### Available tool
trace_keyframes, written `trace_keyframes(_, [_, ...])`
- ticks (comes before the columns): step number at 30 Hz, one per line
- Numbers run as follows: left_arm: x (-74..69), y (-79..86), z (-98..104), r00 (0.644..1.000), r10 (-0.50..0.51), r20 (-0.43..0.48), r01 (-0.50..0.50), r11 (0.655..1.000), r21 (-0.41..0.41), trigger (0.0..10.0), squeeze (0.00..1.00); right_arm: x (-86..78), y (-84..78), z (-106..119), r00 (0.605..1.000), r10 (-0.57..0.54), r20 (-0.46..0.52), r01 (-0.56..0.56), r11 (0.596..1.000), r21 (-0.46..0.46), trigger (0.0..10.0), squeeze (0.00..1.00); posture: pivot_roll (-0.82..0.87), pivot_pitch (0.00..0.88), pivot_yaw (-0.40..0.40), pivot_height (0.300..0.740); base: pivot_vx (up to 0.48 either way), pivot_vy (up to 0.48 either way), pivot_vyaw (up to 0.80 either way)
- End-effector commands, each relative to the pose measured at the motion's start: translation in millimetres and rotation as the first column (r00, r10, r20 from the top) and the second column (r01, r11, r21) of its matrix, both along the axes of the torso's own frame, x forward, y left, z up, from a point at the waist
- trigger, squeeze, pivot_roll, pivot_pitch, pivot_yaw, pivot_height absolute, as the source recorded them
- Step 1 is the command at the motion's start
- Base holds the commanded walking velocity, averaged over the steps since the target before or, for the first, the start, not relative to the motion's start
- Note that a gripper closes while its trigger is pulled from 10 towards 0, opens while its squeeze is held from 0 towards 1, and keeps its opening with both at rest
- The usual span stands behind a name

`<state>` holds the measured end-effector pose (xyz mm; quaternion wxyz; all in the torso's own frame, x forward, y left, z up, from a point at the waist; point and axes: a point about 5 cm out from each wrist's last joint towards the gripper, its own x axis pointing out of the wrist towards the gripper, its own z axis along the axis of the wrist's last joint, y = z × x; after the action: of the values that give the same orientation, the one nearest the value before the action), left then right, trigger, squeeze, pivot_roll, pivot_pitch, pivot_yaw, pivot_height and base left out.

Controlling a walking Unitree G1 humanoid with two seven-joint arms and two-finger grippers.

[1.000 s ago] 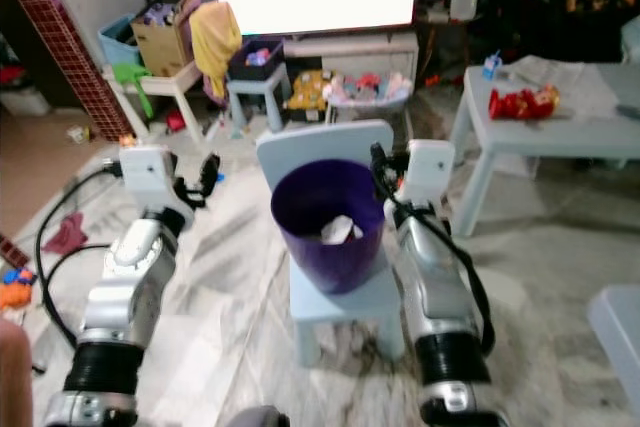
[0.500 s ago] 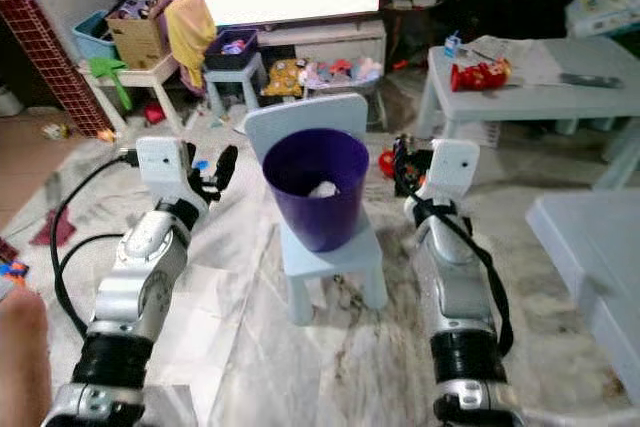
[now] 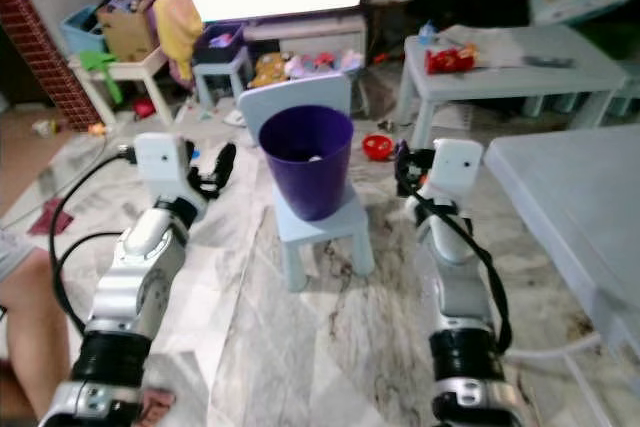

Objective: Picking trash to rubbish bin

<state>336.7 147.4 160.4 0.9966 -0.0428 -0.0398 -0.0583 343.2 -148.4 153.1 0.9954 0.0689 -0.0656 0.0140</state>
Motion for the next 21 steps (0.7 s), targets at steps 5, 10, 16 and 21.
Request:
trace_keyframes(5, [1.7,2.6,4.4,1.0,0.006,0.009,-0.006,1.0,-0.022,10.0,0.0,2.5,-1.3,5.9,1.0,0.001,0.012,-0.001,1.0,-0.004,10.0,0.0,0.02,0.0,0.089,0.74,0.0,0.0,-0.8])
trace_keyframes(10, [3.2,7.8,3.8,1.0,0.025,-0.003,-0.025,0.999,-0.026,10.0,0.0,1.9,-1.0,5.8,1.0,-0.002,0.014,0.002,1.0,-0.007,10.0,0.0,0.02,0.0,0.093,0.74,0.0,0.0,-0.8])
trace_keyframes(16, [4.1,9.4,4.4,1.0,0.03,-0.006,-0.03,0.999,-0.03,10.0,0.0,1.4,-0.3,5.7,1.0,-0.005,0.015,0.005,1.0,-0.005,10.0,0.0,0.02,0.0,0.097,0.74,0.0,0.0,-0.8])
trace_keyframes(21, [5.0,11.1,5.3,0.999,0.037,-0.01,-0.037,0.999,-0.035,10.0,0.0,1.5,-0.2,6.2,1.0,-0.008,0.017,0.008,1.0,-0.001,10.0,0.0,0.03,0.0,0.102,0.74,0.0,0.0,-0.8])
